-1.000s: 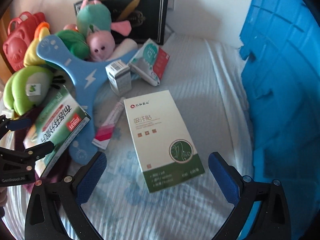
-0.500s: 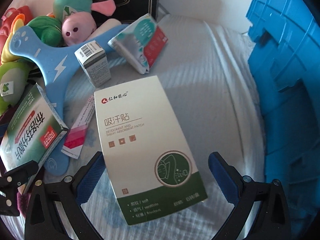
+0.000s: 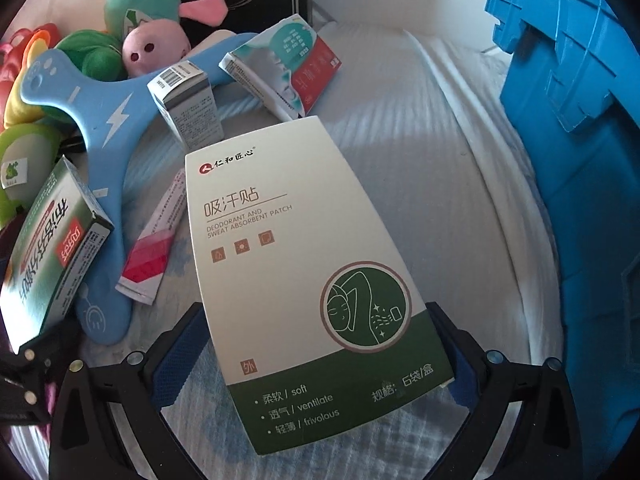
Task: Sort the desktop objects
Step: 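Grasp the white-and-green box with the right gripper while the left gripper approaches the green medicine box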
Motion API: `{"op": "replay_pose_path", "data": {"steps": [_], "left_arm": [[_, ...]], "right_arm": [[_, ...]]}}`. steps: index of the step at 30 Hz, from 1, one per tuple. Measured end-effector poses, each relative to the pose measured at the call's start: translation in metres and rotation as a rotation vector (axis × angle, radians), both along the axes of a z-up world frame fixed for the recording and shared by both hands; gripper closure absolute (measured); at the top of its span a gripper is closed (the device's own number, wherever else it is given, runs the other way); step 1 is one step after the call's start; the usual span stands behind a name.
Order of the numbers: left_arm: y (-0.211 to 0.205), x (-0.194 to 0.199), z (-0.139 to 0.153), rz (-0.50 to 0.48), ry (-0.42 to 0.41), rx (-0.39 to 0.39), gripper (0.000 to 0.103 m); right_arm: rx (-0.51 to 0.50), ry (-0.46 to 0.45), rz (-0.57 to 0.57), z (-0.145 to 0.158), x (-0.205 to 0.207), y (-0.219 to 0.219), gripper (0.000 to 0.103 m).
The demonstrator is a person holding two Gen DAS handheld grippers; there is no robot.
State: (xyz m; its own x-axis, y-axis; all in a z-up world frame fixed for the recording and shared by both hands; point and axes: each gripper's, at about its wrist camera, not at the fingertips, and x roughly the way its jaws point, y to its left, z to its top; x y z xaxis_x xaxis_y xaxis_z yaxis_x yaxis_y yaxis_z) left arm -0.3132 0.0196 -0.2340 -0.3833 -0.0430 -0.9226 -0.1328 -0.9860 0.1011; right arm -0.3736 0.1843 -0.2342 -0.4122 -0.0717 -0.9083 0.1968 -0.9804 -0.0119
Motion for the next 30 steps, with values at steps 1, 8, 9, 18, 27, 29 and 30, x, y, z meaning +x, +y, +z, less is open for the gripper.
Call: {"op": "replay_pose_path", "data": {"steps": [1,8,9,18,27,29,30], "left_arm": [[0.001,0.003,0.000,0.006,0.005,0.003,0.006],[0.007,0.014,0.001,0.064,0.024,0.048,0.008],[0.009,0.014,0.001,0.068,0.027,0.045,0.009],[0.008,0.006,0.031,0.090,0.114,0.036,0.012],[-0.024,0.026,0.069,0.122,0.152,0.079,0.069],[-0.026,0.027,0.070,0.133,0.136,0.093,0.069],[-0.026,0.028,0.068,0.137,0.127,0.103,0.068]], "right_arm": [[0.001,-0.015,-0.002,0.001,0.000,0.000,0.000],[-0.076,0.070,-0.006,0.021,0.022,0.005,0.000],[-0.066,0.070,-0.004,0.020,0.021,0.002,0.002],[-0.083,0.127,-0.018,0.032,0.042,0.002,0.023],[-0.105,0.257,0.051,0.087,0.075,-0.017,0.025],[-0.108,0.262,0.066,0.093,0.079,-0.021,0.025],[-0.108,0.259,0.070,0.093,0.080,-0.023,0.025]]}}
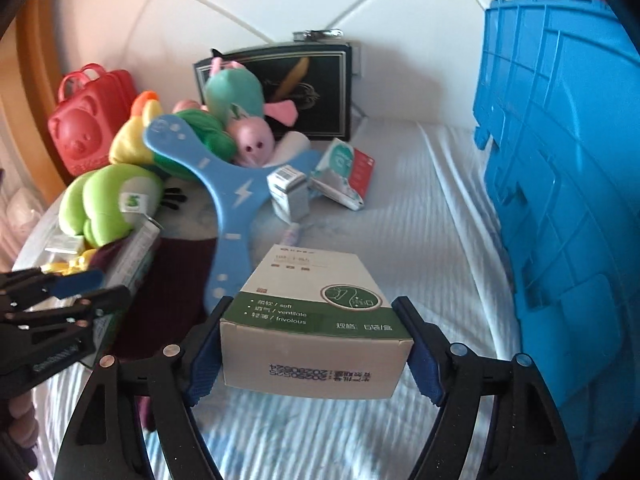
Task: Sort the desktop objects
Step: 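Grasp the white-and-green box with the right gripper while the left gripper approaches the green medicine box, then grasp the green medicine box edgewise with the left gripper, then carry both boxes with both grippers over the blue crate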
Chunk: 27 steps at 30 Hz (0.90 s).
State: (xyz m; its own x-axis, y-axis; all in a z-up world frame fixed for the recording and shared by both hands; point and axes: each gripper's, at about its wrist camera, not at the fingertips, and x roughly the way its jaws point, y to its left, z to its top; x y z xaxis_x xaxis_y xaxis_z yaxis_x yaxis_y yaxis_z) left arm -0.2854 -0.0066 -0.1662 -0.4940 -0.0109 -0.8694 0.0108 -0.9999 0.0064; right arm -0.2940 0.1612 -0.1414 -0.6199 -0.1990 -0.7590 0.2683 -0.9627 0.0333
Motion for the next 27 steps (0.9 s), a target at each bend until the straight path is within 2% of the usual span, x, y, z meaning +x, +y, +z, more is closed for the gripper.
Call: {"op": "replay_pose_path", "data": {"steps": [2,3,6,9,12,14,16,20,27], "left_arm": [[-0.019,0.027,0.001,0.000,-0.020,0.007,0.055],[-0.023,0.029,-0.005,0.009,-0.030,0.001,0.045],[-0.035,0.041,-0.016,0.028,-0.053,0.025,0.044],[-0.033,0.045,-0.018,0.027,-0.039,0.036,0.055],[-0.019,0.045,-0.005,-0.006,0.020,-0.036,0.073],[-0.014,0.046,0.005,-0.010,0.062,-0.081,0.079],[-0.014,0.048,0.016,-0.001,0.093,-0.087,0.083],[-0.020,0.058,0.041,0.027,0.153,-0.071,0.084],[-0.022,0.091,0.101,0.075,0.331,-0.068,0.084]], "right_arm": [[0.026,-0.034,0.004,-0.005,0.005,-0.005,0.025],[0.039,-0.056,0.004,-0.010,0.009,-0.006,0.025],[0.044,-0.117,-0.002,-0.029,0.022,-0.002,0.025],[0.022,-0.180,-0.016,-0.046,0.029,0.005,0.026],[0.020,-0.179,-0.020,-0.047,0.035,0.009,0.026],[0.010,-0.148,-0.015,-0.037,0.037,0.010,0.027],[-0.007,-0.108,-0.006,-0.023,0.039,0.009,0.027],[-0.007,-0.008,0.023,0.011,0.049,0.000,0.027],[-0.002,0.201,0.054,0.076,0.080,-0.013,0.027]]}}
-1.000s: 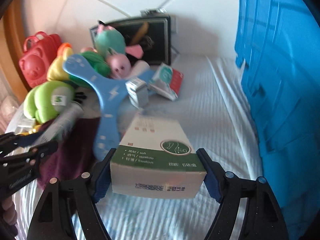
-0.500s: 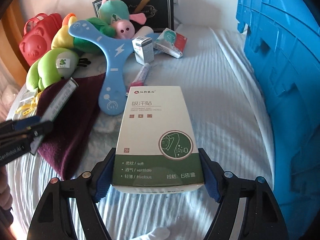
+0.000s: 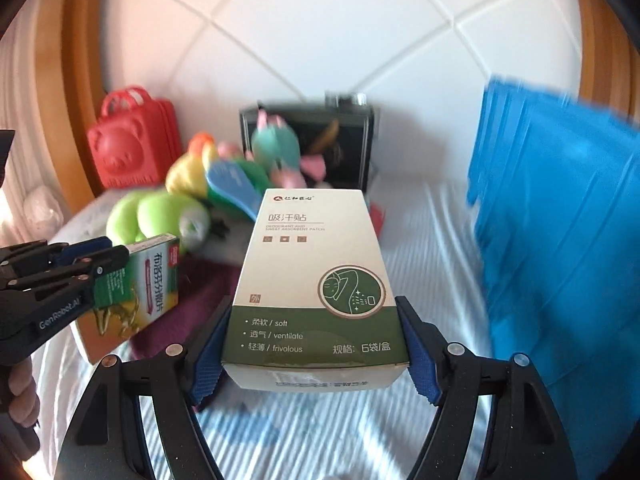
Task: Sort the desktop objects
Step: 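Carry both boxes with both grippers over the blue crate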
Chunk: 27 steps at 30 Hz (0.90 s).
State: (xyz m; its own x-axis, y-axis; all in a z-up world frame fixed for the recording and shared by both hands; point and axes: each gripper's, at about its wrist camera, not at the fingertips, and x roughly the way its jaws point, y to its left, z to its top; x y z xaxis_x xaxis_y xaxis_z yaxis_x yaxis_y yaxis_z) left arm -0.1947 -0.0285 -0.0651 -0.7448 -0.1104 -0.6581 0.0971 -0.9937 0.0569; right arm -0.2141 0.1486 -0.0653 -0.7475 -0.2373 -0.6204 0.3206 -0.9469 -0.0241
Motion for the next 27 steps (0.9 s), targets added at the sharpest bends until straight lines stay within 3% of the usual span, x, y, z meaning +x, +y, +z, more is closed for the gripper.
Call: {"op": "replay_pose_path", "data": {"steps": [7,15,23,27], "left_arm": [[0.024,0.038,0.058,-0.026,0.183,-0.043,0.084],[0.080,0.066,0.125,-0.122,0.377,-0.046,0.084],[0.162,0.074,0.170,-0.239,0.488,0.014,0.084],[0.221,0.074,0.190,-0.306,0.523,0.050,0.084]], "right_arm": [[-0.011,0.184,-0.010,0.059,0.043,0.003,0.027],[-0.028,0.421,-0.136,0.135,0.093,0.044,0.026],[0.014,0.545,-0.337,0.173,0.126,0.131,0.026],[0.035,0.551,-0.436,0.180,0.127,0.182,0.026]]}}
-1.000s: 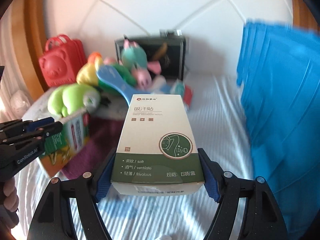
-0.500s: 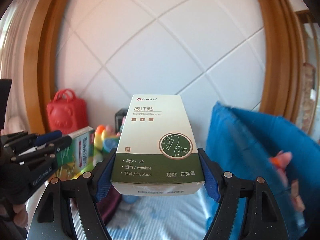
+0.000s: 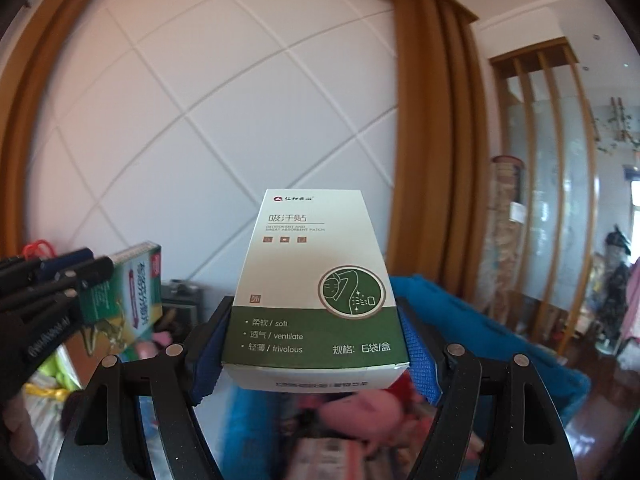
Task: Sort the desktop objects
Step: 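Carry both boxes with both grippers over the blue crate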
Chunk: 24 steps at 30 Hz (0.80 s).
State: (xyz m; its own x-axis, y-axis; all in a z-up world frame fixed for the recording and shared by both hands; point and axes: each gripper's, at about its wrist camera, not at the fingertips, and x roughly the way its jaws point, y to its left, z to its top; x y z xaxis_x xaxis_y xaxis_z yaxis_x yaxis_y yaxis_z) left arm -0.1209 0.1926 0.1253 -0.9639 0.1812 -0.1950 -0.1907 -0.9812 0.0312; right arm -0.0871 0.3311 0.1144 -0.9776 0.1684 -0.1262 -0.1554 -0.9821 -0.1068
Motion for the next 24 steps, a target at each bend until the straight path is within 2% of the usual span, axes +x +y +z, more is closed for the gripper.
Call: {"op": "replay_pose_path", "data": {"steps": [6,12,18,24], "left_arm": [[0.086,-0.008,0.016,-0.086,-0.031,0.010,0.084],[0.152,-0.024,0.000,-0.122,-0.153,-0.038,0.084],[0.188,-0.040,-0.021,-0.133,-0.248,-0.073,0.084],[0.205,-0.046,-0.032,-0.136,-0.293,-0.092,0.084]], "right_arm": [[-0.005,-0.019,-0.111,-0.004,0.002,0.073,0.026],[-0.001,-0.072,-0.175,-0.018,-0.009,0.132,0.026],[0.001,-0.153,-0.214,-0.033,-0.030,0.178,0.026],[-0.011,-0.256,-0.215,-0.051,-0.049,0.202,0.026]]}}
